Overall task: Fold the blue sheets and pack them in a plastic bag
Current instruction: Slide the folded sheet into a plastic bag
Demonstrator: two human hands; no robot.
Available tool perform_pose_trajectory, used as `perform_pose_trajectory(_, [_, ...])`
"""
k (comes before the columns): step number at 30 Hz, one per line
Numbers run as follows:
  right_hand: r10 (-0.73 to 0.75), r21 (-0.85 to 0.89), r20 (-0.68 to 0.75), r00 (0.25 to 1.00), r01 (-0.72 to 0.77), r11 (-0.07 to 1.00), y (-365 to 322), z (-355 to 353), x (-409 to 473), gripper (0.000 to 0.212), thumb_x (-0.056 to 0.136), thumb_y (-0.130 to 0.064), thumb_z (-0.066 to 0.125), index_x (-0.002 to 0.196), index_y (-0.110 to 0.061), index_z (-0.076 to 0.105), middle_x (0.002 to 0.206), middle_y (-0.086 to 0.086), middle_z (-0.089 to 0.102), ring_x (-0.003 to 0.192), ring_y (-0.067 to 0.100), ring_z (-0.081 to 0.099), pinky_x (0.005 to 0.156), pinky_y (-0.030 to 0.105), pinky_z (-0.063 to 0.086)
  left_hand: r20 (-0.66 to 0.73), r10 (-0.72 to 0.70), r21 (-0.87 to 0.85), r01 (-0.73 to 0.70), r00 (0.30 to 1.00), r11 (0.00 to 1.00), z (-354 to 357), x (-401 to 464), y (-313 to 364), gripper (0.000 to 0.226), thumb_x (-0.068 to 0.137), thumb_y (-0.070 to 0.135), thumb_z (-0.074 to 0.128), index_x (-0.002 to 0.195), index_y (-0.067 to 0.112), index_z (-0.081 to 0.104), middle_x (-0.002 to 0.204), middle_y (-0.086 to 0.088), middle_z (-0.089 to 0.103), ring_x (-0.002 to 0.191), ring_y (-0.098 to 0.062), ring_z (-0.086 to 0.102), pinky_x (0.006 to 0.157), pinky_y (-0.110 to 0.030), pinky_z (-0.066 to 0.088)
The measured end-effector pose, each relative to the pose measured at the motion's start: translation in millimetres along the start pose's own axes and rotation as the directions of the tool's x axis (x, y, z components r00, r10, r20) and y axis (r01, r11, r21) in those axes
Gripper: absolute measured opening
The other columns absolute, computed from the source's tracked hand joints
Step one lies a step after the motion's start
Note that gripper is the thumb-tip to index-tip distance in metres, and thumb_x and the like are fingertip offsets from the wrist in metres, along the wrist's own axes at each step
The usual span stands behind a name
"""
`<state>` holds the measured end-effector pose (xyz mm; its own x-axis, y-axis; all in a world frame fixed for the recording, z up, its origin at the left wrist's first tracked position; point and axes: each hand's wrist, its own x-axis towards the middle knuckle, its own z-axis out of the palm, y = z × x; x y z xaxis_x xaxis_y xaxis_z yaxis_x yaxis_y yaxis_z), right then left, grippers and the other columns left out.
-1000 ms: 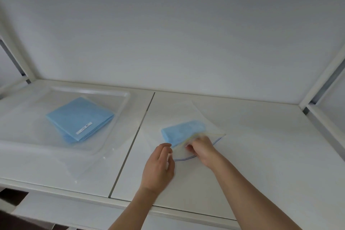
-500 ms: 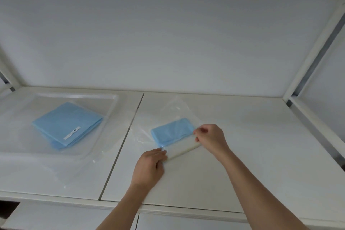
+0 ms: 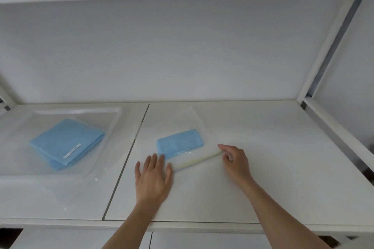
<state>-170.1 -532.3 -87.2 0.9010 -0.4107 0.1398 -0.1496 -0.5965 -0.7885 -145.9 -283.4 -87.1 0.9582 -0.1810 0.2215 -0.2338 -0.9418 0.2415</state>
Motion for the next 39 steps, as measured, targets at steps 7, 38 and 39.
perform_pose_trajectory(7, [-0.012, 0.078, 0.019, 1.0, 0.01, 0.997, 3, -2, -10, 0.052, 0.073, 0.007, 0.048, 0.099, -0.032, 0.072, 0.098, -0.017, 0.064, 0.104, 0.005, 0.054, 0.094, 0.015, 0.039, -0.068, 0.0, 0.093, 0.007, 0.998, 0.996, 3, 3, -1, 0.055, 0.086, 0.039, 0.026, 0.12, 0.012, 0.061, 0.129, -0.009, 0.058, 0.125, -0.028, 0.05, 0.111, -0.044, 0.019])
perform_pose_trajectory(38, [-0.247, -0.029, -0.115, 0.962, 0.245, 0.969, 13, 4, -13, 0.016, 0.079, -0.005, 0.072, 0.083, -0.02, 0.068, 0.08, -0.013, 0.065, 0.083, 0.011, 0.05, 0.073, 0.01, 0.039, -0.269, 0.36, -0.232, -0.423, 0.893, 0.876, 46, 22, 102, 0.015, 0.081, 0.016, 0.048, 0.075, 0.016, 0.062, 0.074, 0.004, 0.054, 0.073, -0.015, 0.044, 0.067, -0.023, 0.032])
perform_pose_trajectory(39, [-0.25, -0.03, -0.112, 0.962, 0.249, 0.968, 13, 5, -13, 0.016, 0.079, -0.005, 0.072, 0.082, -0.02, 0.068, 0.08, -0.012, 0.064, 0.082, 0.011, 0.05, 0.073, 0.01, 0.038, -0.275, 0.352, -0.232, -0.417, 0.895, 0.879, 47, 22, 101, 0.015, 0.081, 0.016, 0.048, 0.074, 0.016, 0.062, 0.074, 0.004, 0.054, 0.073, -0.015, 0.042, 0.067, -0.023, 0.032])
